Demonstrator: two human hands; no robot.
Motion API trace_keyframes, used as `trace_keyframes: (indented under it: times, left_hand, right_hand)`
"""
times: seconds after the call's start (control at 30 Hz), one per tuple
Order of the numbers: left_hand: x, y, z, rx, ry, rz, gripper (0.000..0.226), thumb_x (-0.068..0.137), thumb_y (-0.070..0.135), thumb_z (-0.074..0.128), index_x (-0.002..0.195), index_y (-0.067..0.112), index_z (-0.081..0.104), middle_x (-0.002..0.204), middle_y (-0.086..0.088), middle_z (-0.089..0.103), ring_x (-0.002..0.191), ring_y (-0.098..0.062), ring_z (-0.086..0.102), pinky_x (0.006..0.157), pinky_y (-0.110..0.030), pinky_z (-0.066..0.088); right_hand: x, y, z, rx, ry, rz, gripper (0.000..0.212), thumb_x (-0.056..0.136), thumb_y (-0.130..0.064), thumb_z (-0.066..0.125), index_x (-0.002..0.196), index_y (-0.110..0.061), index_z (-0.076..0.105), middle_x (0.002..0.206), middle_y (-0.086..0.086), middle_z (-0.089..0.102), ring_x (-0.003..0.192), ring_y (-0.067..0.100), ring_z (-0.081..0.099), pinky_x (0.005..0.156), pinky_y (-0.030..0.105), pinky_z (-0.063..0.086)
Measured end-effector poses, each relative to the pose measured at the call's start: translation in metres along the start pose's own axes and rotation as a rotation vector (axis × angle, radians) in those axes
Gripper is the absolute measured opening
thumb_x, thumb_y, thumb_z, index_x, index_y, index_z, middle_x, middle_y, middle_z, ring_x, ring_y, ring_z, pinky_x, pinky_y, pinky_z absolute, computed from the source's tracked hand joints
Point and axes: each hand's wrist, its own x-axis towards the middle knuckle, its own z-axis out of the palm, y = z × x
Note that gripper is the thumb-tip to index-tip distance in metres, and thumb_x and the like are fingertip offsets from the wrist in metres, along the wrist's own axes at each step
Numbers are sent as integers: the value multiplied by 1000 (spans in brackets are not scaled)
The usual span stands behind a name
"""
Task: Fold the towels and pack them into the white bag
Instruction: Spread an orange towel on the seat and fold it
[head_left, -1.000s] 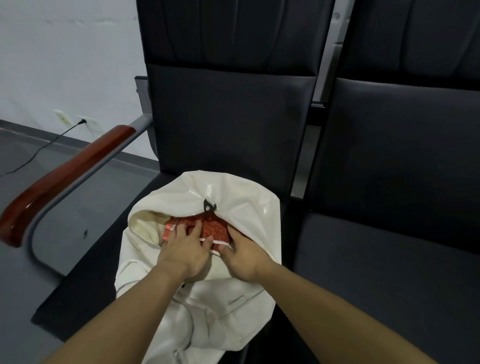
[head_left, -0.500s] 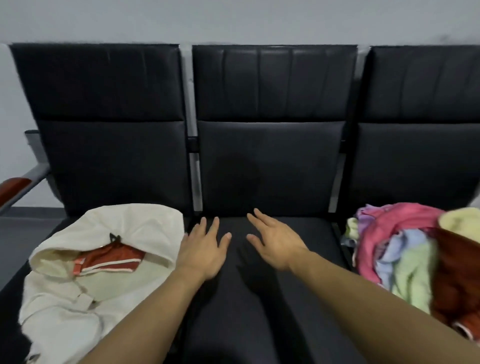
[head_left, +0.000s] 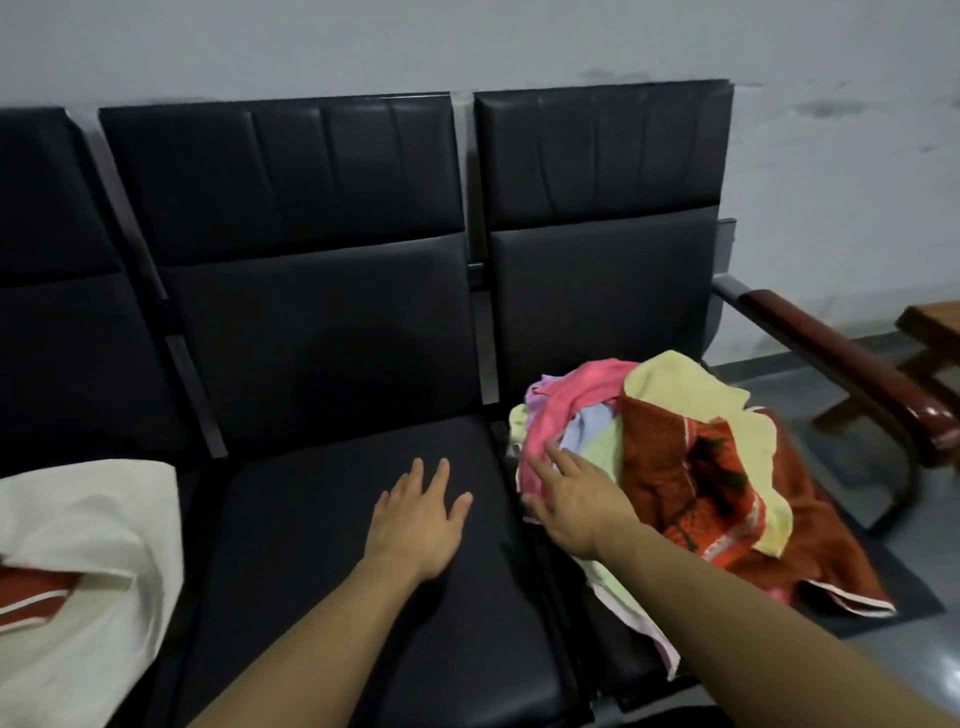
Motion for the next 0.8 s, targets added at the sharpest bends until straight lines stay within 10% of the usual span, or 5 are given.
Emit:
trace_keyframes:
  times: [0.2,0.33,0.5,0.8]
  left_hand:
    - [22,52,3,-7,-15,49,69,105,60,22,163,28,4,171,-7,-1,156,-27,12,126,-44,16]
    - [31,75,4,-4,-28,80,69,105,60,22,163,29,5,171,-7,-1,156,-28,12,124,-45,18]
    - [35,93,1,-45,-9,89,69,104,63,18,163,29,8,171,-7,4,154,-29,19,122,-47,22]
    - [14,113,-84,-369,85,115,86,92,81,29,162,30,19,161,-4,36,144,-27,41,112,-44,40]
  right_hand:
    - [6,83,-31,-94,233,337,69,102,-56,32,158,-19,19,167,18,7,154,37,7,123,46,13]
    - [7,125,-44,-29,274,537,57,95,-61,47,131,-16,46,127,13,60,118,36,55,98,47,42]
    - [9,128,-53,158,355,393,40,101,-54,45,98,-18,63,91,2,66,81,24,61,73,37,52]
    - [35,56,-180,691,604,152,34,96,-46,60,77,-19,63,72,-3,65,76,21,62,67,34,45]
